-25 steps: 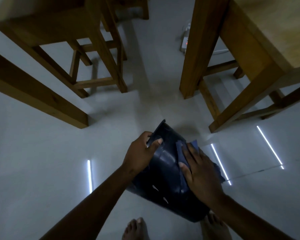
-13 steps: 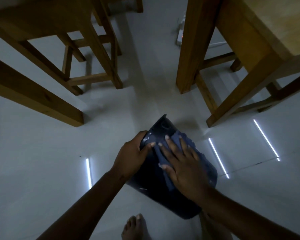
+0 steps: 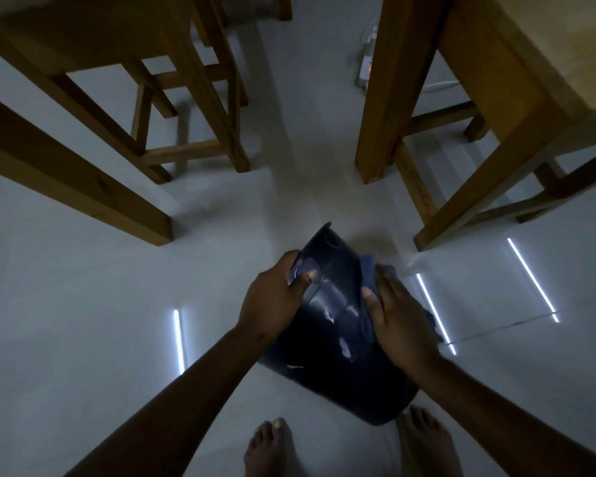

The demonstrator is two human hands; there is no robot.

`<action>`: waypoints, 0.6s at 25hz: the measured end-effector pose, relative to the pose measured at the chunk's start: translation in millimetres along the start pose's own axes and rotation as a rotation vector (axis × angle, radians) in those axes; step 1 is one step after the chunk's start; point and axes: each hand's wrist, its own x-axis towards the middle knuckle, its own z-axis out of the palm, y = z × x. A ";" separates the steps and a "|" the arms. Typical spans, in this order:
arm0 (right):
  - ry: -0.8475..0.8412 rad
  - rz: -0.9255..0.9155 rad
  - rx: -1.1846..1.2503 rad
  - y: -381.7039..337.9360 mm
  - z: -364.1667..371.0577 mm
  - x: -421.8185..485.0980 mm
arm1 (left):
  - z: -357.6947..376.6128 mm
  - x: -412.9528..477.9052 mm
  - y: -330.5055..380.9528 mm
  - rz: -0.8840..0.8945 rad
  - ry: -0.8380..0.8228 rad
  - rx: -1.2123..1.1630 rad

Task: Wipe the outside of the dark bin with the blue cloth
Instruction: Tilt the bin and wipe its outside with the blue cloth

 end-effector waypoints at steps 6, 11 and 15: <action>0.021 -0.357 -0.310 -31.9 23.3 -33.5 | -3.3 10.0 2.1 0.018 -0.043 -0.069; 0.126 -0.007 -0.087 2.0 -9.1 -12.6 | -4.8 -12.3 -13.5 -0.006 -0.081 -0.051; 0.004 -0.295 -0.295 -22.9 22.3 -42.7 | -1.5 -7.1 -11.9 0.067 -0.017 -0.082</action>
